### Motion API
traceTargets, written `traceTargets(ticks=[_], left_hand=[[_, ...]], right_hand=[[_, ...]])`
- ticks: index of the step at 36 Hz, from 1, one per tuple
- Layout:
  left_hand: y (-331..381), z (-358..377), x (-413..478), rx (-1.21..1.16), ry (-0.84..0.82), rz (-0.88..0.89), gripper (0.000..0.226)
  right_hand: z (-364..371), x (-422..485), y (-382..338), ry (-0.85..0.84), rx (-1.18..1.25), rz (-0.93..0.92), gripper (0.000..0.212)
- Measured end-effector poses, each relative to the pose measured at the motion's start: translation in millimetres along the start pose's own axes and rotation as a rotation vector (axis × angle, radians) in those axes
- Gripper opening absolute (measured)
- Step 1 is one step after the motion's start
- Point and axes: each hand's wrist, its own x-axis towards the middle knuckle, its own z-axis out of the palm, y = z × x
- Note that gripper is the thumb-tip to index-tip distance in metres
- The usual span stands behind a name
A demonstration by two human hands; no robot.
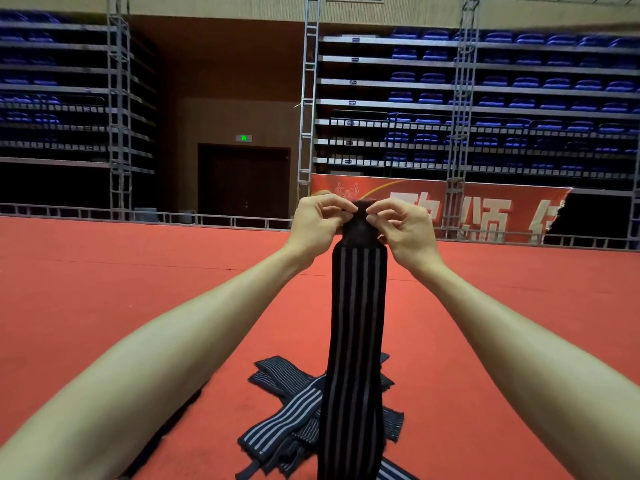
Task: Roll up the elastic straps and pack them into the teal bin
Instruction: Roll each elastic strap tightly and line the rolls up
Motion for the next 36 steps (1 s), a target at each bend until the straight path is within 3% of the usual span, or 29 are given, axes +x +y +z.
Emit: traceTargets(ticks=[6,10,13,20,28,36], left_hand=[[-2,1,5,0.004,0.074,0.0,0.027],[-1,0,10,0.02,0.137,0.003,0.031],[1,1,10,0.029,0.138,0.014,0.027],[1,1,0,0.006,-0.02,0.063,0.026],[-25,2,-35,-0.051,-0.175,0.015,0.062],[-28,13,-39,0.053,-0.134,0.104,0.073]], right_hand=[[2,-2,-5,-0.049,0.051,-0.006,0.013],[0,-7,-2,-0.242,0.065,0.053,0.045],[2,-9,1,-0.247,0.045,0.044,0.057],[2,-10,-3,-0.174,0.121,0.065,0.053],[4,-6,-8,-0.038,0.206,0.066,0.051],[14,-6,-10,-0.016,0.258,0.062,0.05]])
